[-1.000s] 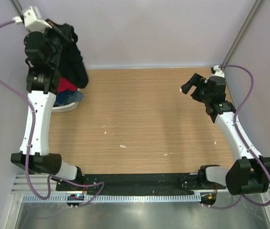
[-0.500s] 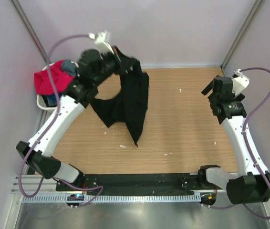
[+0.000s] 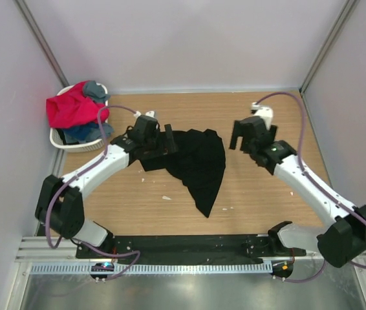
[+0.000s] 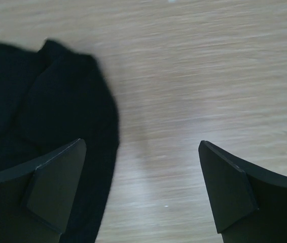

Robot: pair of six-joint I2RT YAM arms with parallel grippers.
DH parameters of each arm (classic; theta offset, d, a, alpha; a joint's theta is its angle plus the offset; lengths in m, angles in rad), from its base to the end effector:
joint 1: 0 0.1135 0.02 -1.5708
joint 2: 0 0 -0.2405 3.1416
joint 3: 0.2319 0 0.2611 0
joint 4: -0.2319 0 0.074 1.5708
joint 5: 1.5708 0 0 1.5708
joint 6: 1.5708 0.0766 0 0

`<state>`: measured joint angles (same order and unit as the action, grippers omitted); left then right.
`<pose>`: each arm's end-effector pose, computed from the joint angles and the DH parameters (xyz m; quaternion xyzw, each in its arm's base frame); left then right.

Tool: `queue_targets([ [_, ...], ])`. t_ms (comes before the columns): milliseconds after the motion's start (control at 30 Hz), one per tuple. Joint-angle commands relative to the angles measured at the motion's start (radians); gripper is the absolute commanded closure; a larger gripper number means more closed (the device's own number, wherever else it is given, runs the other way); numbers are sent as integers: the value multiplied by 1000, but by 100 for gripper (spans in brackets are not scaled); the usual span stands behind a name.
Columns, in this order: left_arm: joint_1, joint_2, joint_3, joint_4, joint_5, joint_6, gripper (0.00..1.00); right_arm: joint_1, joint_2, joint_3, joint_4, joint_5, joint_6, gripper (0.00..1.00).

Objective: Fold and stack the t-shirts
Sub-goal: Move the tshirt to the center of the board, then flatten the tshirt out

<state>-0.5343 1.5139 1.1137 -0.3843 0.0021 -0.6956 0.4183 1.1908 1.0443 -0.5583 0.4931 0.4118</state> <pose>0.3186 -0.1887 0.2035 -0.0740 0.9207 -0.2218 0.3124 0.2877 0.0882 0.2675 0.0996 0.8806 -0.0386 0.4617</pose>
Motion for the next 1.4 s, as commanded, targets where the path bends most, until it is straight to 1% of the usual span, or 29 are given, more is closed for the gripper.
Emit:
queue_targets([
  [0, 3, -164, -40, -74, -77, -2, 0, 143, 68, 25, 109, -66, -38, 0],
  [33, 11, -226, -49, -99, -129, -4, 0, 167, 93, 40, 115, -73, -25, 0],
  [100, 25, -279, -75, -183, -180, -8, 0, 247, 180, 94, 139, -82, -39, 0],
  [167, 63, -345, -104, -232, -224, -15, 0, 316, 249, 143, 155, -32, -77, 0],
  [200, 80, -365, -144, -266, -226, -21, 0, 374, 321, 198, 161, 25, -137, 0],
  [267, 141, -409, -184, -287, -194, -45, 0, 422, 418, 264, 159, 86, -180, 0],
  [300, 164, -423, -228, -285, -173, -53, 0, 450, 511, 329, 156, 116, -204, 0],
  [333, 183, -434, -248, -281, -151, -67, 0, 456, 553, 362, 156, 136, -205, 0],
  [367, 203, -457, -268, -266, -136, -74, 0, 456, 590, 426, 153, 127, -200, 0],
  [400, 209, -466, -297, -260, -137, -82, 0, 458, 663, 457, 146, 110, -179, 0],
  [467, 212, -481, -321, -243, -143, -97, 1, 456, 722, 506, 146, 67, -165, 0],
  [567, 212, -494, -342, -228, -142, -110, 1, 456, 823, 580, 149, 68, -162, 0],
  [667, 214, -485, -325, -245, -160, -110, 1, 456, 900, 631, 147, 162, -180, 0],
  [767, 214, -477, -331, -217, -160, -117, 1, 456, 926, 657, 120, 280, -182, 5],
  [833, 214, -468, -345, -183, -152, -130, 1, 456, 915, 645, 126, 308, -176, 16],
  [867, 214, -462, -353, -138, -149, -133, 0, 450, 897, 617, 135, 306, -177, 24],
  [900, 214, -451, -360, -119, -152, -139, 0, 447, 888, 600, 158, 300, -176, 60],
  [933, 214, -424, -359, -98, -152, -148, 1, 444, 874, 588, 159, 315, -168, 86],
  [967, 212, -403, -357, -53, -149, -154, 1, 442, 862, 568, 159, 334, -151, 99],
  [1100, 214, -304, -283, 10, -159, -150, 3, 430, 747, 531, 156, 308, -212, 99],
  [1233, 214, -172, -203, 73, -174, -134, 8, 407, 624, 505, 132, 199, -232, 99],
  [1267, 214, -117, -187, 96, -178, -140, 9, 401, 597, 485, 126, 187, -229, 99],
  [1367, 212, -43, -120, 146, -166, -154, 13, 384, 478, 432, 126, 136, -228, 99],
])
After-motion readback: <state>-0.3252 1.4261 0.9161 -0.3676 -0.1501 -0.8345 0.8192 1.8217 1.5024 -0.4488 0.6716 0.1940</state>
